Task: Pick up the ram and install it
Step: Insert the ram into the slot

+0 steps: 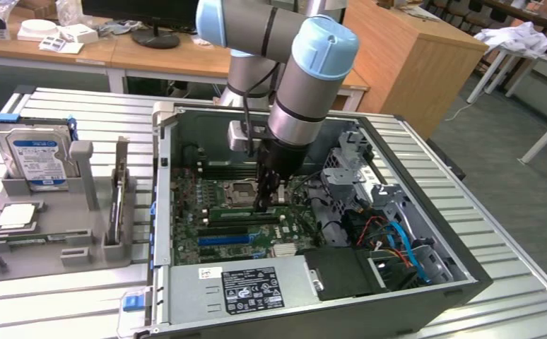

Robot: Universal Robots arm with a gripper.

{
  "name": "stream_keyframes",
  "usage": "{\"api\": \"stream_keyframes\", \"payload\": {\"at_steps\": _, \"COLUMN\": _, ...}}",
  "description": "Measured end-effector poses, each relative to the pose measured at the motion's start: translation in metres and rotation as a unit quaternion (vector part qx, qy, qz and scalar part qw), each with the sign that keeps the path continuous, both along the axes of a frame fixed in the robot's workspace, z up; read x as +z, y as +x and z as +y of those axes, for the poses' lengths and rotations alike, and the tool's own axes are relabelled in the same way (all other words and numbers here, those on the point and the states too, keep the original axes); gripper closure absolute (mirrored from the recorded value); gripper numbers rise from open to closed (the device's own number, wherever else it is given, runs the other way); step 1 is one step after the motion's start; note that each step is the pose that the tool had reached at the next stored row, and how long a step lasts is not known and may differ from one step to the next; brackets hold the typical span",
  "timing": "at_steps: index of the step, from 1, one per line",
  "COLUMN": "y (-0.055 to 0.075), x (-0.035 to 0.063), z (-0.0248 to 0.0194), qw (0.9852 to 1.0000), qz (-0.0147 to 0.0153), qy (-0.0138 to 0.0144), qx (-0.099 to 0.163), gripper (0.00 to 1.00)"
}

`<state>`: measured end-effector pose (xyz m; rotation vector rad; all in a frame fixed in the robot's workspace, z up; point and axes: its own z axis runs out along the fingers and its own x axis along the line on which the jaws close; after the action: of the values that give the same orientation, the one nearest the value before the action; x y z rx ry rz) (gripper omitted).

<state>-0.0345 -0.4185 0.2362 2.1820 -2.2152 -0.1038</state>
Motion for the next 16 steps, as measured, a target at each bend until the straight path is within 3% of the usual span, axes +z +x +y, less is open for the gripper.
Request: {"api": "stream_keyframes", "payload": {"at_steps": 16, "y": 0.0007, "x": -0.0001, "z": 0.0, "qw": 1.0, "qz": 0.0002, "qy": 0.0, "qx": -0.001, "gripper": 0.88}}
